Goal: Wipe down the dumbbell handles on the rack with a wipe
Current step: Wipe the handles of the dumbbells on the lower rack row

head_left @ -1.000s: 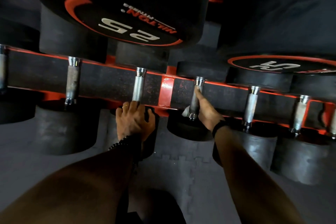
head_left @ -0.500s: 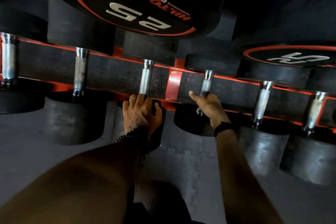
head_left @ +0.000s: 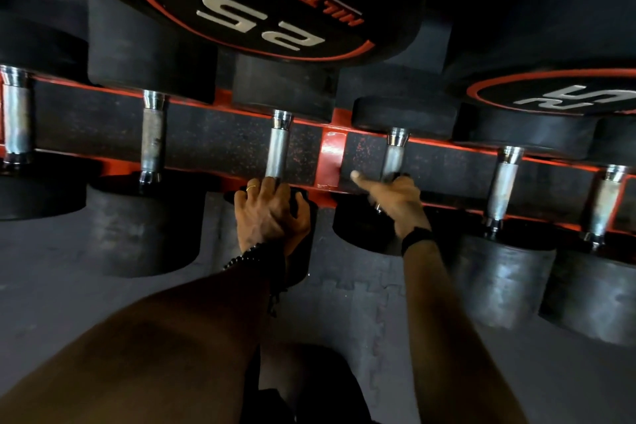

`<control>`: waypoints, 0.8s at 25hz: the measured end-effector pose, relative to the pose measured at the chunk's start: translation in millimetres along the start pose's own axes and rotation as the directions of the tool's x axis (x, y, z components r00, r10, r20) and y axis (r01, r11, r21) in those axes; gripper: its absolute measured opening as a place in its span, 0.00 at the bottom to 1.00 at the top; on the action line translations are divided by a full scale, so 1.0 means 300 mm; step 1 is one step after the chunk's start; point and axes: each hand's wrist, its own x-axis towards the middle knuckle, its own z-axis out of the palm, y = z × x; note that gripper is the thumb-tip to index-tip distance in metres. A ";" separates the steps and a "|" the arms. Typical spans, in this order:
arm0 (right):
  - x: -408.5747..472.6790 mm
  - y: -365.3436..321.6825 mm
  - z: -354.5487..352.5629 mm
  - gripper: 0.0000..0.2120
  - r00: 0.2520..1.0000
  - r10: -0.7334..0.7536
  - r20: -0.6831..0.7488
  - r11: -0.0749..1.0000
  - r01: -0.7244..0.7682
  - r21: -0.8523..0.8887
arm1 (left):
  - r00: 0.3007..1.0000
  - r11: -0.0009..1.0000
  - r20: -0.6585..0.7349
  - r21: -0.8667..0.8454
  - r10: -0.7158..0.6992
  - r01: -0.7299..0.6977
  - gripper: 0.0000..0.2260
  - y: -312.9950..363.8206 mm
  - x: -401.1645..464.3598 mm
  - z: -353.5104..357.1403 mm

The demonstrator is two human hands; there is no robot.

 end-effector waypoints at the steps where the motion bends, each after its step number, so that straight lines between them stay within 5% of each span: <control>1: 0.032 -0.009 -0.017 0.25 0.994 0.026 0.110 0.994 -0.037 0.101 | 1.000 1.000 0.003 -0.005 -0.005 0.005 0.12 0.000 0.002 -0.001; 3: 0.051 -0.026 -0.048 0.16 0.946 0.076 0.316 0.957 -0.158 0.242 | 1.000 1.000 -0.012 -0.004 0.009 -0.009 0.12 -0.002 -0.002 0.002; 4: 0.047 -0.024 -0.050 0.17 0.947 0.083 0.310 0.963 -0.155 0.219 | 1.000 1.000 -0.011 -0.003 0.016 -0.016 0.12 -0.003 -0.003 0.003; 8: -0.004 -0.014 0.040 0.43 1.000 -0.004 -0.020 0.948 -0.003 -0.318 | 1.000 1.000 -0.019 0.015 0.023 -0.023 0.11 -0.005 0.002 -0.001; 10: 0.007 -0.011 0.060 0.54 0.998 0.018 -0.054 0.939 -0.035 -0.341 | 0.999 0.999 -0.015 0.017 0.029 -0.029 0.11 -0.005 0.001 0.001; 13: 0.058 -0.006 -0.004 0.27 0.984 0.081 0.157 0.981 -0.106 0.160 | 1.000 0.999 -0.008 0.023 0.030 -0.030 0.11 -0.004 -0.005 0.000; 14: 0.055 0.002 -0.016 0.20 0.971 0.091 0.219 0.972 -0.135 0.192 | 1.000 0.999 -0.005 0.016 0.030 -0.030 0.11 -0.004 -0.005 0.001; 16: 0.057 0.005 -0.002 0.19 0.990 0.075 0.118 0.996 -0.079 0.028 | 0.999 0.999 -0.011 0.018 0.034 -0.033 0.11 -0.005 -0.004 0.004; 18: 0.031 -0.014 0.042 0.34 0.999 -0.009 -0.045 0.955 -0.005 -0.297 | 0.999 0.999 -0.021 0.024 0.030 -0.029 0.11 -0.005 -0.002 0.006; 20: -0.001 -0.014 0.068 0.45 0.992 -0.010 -0.125 0.917 -0.041 -0.396 | 0.998 0.999 -0.040 0.034 0.041 -0.040 0.11 -0.002 0.000 0.008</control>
